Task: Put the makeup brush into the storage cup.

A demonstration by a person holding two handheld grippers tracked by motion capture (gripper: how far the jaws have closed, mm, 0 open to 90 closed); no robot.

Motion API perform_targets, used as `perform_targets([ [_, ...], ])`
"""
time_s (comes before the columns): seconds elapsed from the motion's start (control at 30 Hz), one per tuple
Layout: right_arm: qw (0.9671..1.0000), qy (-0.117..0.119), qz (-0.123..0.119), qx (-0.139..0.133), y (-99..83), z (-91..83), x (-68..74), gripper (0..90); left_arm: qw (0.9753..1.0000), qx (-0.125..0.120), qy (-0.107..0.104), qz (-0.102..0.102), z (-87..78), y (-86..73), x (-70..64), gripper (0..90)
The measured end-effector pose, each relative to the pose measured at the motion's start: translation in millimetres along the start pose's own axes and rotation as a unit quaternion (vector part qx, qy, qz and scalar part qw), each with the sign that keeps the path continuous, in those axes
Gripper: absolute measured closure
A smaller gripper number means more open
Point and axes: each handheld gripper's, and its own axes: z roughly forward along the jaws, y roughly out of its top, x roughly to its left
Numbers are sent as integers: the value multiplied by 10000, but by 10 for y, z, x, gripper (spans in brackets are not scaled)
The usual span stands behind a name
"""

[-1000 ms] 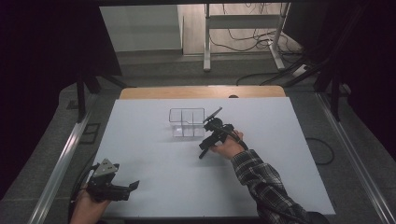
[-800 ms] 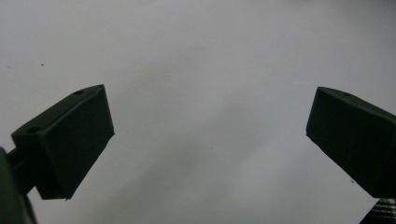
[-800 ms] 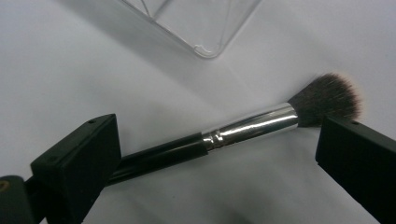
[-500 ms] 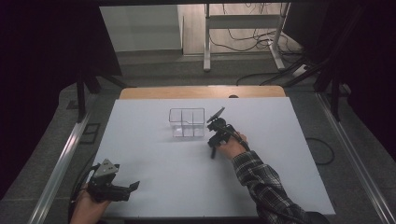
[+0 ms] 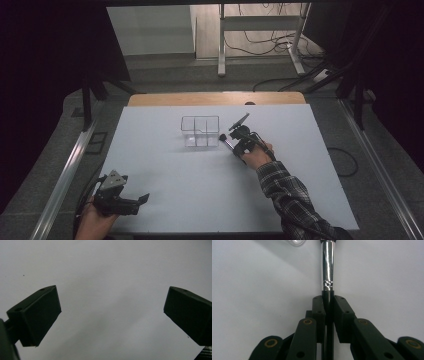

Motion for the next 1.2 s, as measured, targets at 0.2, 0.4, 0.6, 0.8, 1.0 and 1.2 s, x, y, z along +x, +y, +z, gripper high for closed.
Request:
perform_targets([
  [0.2, 9999, 41, 47, -107, -34, -87, -55, 796, 9999, -116, 44, 58, -9, 5, 1, 12],
  [0.4, 9995, 140, 78, -290, -114, -182, -128, 796, 9996, -198, 28, 193, 2, 0, 13, 13],
  [0.6, 9989, 211, 39, -422, -213, -231, -184, 796, 9989, -326, 0, 343, -4, 15, 5, 12],
  [0.8, 9977, 262, -70, -615, -299, -307, -203, 795, 9988, -406, -93, 243, -14, 20, 27, 11],
  [1.0, 9957, 361, -206, -823, -373, -389, -188, 795, 9988, -342, -158, 314, -4, 21, 23, 11],
  [1.2, 9944, 390, -276, -945, -468, -423, -178, 796, 9981, -497, -285, 226, -26, 32, 23, 6],
])
